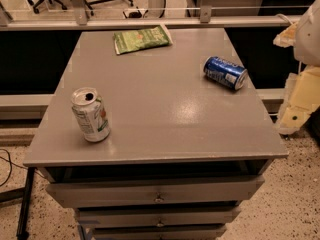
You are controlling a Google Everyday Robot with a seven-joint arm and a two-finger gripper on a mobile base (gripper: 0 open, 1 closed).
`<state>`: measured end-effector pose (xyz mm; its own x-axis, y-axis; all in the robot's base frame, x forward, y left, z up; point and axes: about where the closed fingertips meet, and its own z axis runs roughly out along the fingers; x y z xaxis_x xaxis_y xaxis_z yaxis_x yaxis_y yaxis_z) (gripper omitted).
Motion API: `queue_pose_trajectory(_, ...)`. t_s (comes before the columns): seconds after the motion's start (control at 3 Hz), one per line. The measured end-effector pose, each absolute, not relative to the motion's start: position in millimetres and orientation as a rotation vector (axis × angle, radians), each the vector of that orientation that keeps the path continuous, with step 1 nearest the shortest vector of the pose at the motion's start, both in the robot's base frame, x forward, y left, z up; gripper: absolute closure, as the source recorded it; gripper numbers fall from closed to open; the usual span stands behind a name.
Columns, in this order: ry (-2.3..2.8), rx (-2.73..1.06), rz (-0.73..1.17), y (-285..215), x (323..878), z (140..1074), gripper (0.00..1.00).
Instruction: Pick pepsi can
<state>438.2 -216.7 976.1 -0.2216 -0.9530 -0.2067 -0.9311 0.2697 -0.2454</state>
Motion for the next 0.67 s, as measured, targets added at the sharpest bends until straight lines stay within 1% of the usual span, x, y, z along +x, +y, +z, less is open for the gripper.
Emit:
queue_pose_trajectory(0.33,2.23,-1.701,-0.098,-216,445,976,0.0)
queue_pose_trajectory(0.67,2.257,-1.633,-0.078,-212,470,966,0.0)
